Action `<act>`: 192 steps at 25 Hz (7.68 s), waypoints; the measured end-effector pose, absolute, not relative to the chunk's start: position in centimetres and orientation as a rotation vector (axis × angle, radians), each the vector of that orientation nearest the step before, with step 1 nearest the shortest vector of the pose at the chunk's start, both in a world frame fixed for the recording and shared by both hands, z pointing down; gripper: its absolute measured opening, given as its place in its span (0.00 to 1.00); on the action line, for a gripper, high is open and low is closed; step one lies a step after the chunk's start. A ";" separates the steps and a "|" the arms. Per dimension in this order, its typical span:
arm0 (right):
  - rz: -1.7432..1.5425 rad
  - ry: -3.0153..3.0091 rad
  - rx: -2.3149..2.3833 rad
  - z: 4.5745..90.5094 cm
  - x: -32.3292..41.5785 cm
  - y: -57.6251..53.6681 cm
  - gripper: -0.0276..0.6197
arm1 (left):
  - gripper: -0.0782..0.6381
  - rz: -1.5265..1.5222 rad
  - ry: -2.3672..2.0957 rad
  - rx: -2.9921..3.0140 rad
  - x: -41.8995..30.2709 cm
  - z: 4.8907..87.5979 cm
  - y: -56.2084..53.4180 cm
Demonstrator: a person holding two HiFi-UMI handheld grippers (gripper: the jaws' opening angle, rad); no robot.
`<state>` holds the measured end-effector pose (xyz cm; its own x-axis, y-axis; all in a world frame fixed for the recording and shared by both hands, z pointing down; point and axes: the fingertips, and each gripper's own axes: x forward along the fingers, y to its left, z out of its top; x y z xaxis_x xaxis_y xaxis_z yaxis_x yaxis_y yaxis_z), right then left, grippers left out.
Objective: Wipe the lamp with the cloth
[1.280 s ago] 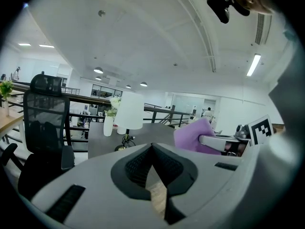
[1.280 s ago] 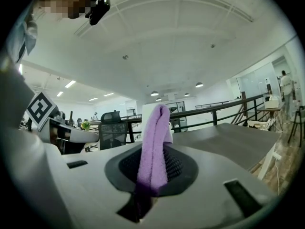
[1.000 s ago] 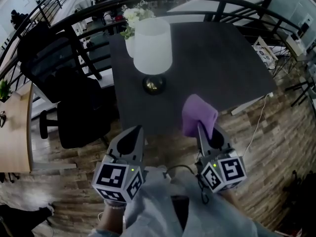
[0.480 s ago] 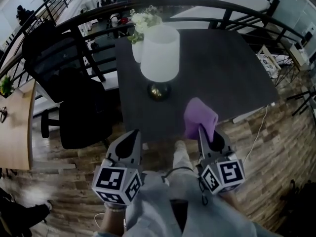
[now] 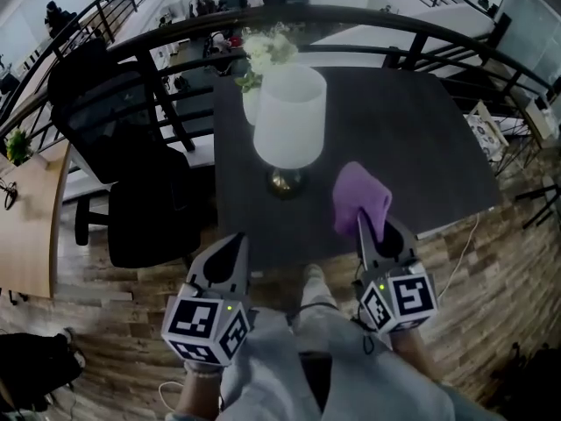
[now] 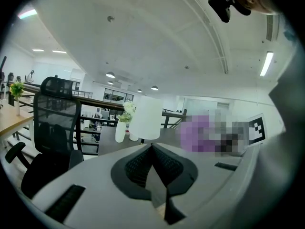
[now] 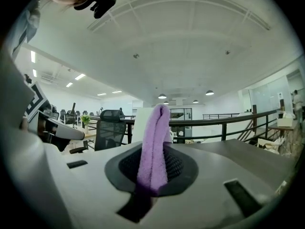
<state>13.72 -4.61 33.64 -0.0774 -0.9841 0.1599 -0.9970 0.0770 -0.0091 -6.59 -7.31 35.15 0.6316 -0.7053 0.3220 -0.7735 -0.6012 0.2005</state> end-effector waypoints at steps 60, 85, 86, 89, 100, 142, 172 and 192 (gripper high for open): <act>-0.440 -2.449 1.612 26.1 7.2 -17.8 0.12 | 0.12 0.222 -1.443 2.381 -6.2 33.9 -13.4; -0.319 -2.550 1.132 34.1 -2.4 -16.4 0.12 | 0.12 0.210 -1.609 2.230 -10.4 34.2 -10.9; -0.308 -2.550 1.119 34.5 -2.5 -16.2 0.12 | 0.12 0.212 -1.609 2.229 -10.4 34.2 -10.9; -0.282 -2.548 1.099 35.2 -2.5 -15.9 0.12 | 0.12 0.220 -1.603 2.228 -10.1 34.3 -10.9; -0.205 -2.510 1.220 35.9 2.1 -16.8 0.12 | 0.12 0.232 -1.569 2.271 -7.7 34.5 -12.0; -0.227 -2.312 1.659 32.8 19.6 -26.0 0.12 | 0.12 0.326 -1.529 2.244 -3.7 34.8 -13.9; -0.159 -2.699 1.222 28.5 13.8 -35.1 0.12 | 0.12 0.297 -1.631 2.133 -5.2 35.3 -14.0; -0.196 -2.645 0.929 29.7 12.5 -36.4 0.12 | 0.12 0.247 -1.643 2.124 -6.7 35.6 -14.0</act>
